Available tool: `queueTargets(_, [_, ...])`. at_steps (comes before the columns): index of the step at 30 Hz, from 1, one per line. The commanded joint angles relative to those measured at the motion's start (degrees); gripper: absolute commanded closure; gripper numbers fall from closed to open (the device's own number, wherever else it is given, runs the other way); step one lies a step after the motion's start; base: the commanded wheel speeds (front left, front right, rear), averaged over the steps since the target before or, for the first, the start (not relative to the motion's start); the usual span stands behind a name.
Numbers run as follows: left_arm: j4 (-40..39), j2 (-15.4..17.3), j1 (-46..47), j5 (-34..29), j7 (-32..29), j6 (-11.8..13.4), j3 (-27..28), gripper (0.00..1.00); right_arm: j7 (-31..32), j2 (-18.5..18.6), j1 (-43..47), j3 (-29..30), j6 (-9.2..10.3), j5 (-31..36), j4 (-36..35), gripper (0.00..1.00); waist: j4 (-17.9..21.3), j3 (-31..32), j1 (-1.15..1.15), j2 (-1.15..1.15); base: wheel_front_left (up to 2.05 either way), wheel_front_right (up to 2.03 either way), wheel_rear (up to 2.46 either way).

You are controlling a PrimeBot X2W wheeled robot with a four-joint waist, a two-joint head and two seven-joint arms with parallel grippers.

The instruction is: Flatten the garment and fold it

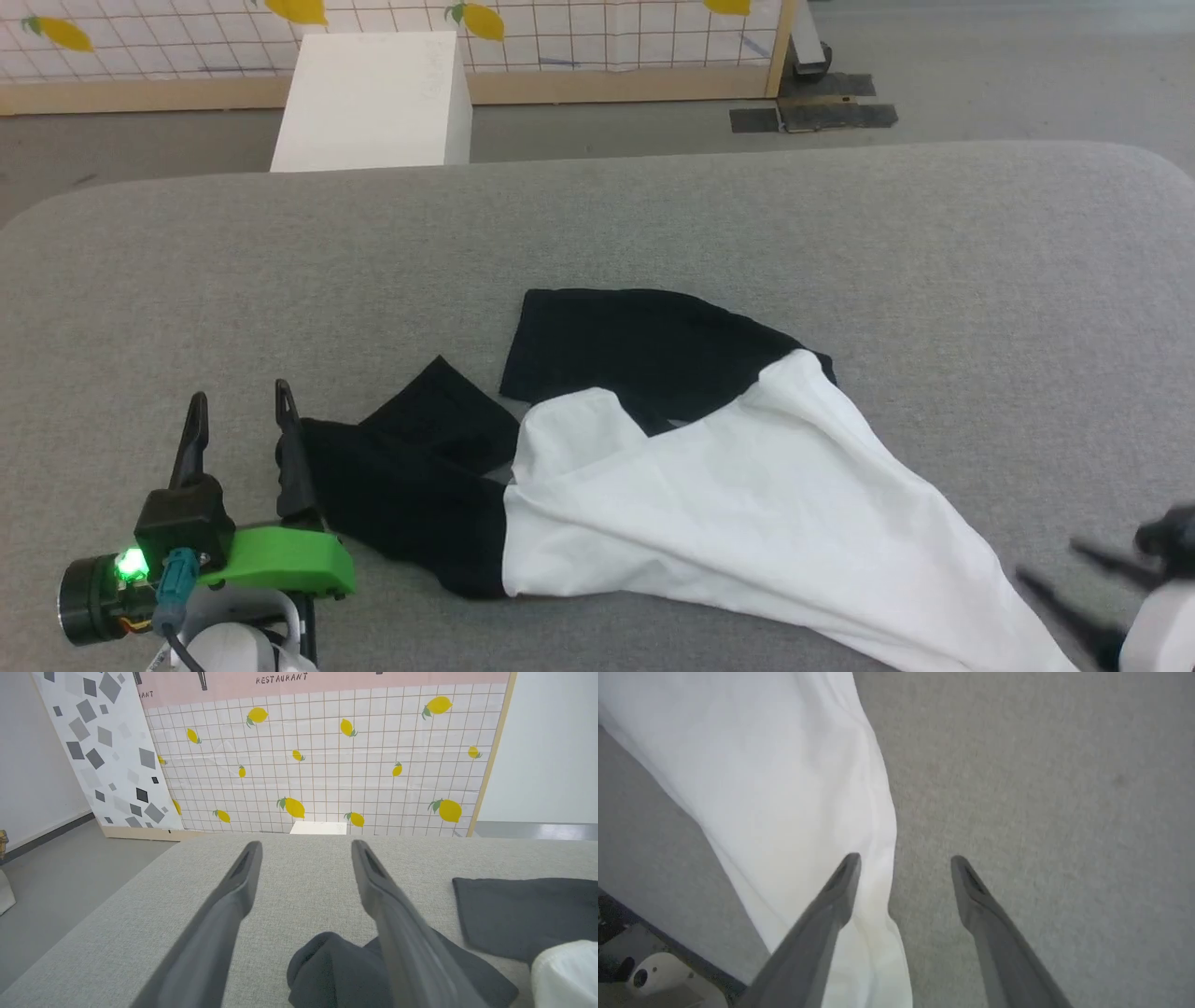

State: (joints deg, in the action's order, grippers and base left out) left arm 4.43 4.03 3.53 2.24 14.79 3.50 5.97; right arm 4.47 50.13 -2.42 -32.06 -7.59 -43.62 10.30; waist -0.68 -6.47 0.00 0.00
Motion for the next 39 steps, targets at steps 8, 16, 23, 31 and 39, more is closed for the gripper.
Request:
queueTargets(8, [-0.5,-0.3,0.3,-0.9,0.2,-0.3,-1.7,0.00,2.8,1.1,-13.1,8.5,0.10,6.4,-11.8,0.00,-3.9,-1.4,0.00,0.00,0.00,0.00,0.00])
queueTargets(16, [-0.9,-0.8,3.5,-1.1,0.2,0.8,-5.0,0.00,23.1,-3.9,-34.4,-2.9,0.10,5.2,-9.8,0.00,-9.0,-6.7,0.00,0.00,0.00,0.00,0.00])
queueTargets(23, [-0.9,-1.0,6.1,0.2,0.2,1.7,-6.9,0.00,38.3,-10.6,-50.5,-18.1,0.10,3.7,2.7,0.00,-12.3,-11.3,0.00,0.00,0.00,0.00,0.00])
queueTargets(31, [-0.7,-1.1,7.9,1.8,0.2,3.0,-8.7,0.00,35.7,-17.4,-53.3,-26.7,0.10,2.4,22.4,0.00,-14.2,-14.3,0.00,0.00,0.00,0.00,0.00])
queueTargets(39, [-0.1,-1.1,7.4,1.8,0.2,3.3,-7.6,0.00,25.1,-16.8,-56.6,-32.6,0.10,0.7,23.3,1.00,-11.2,-12.6,0.00,0.00,0.00,0.00,0.00])
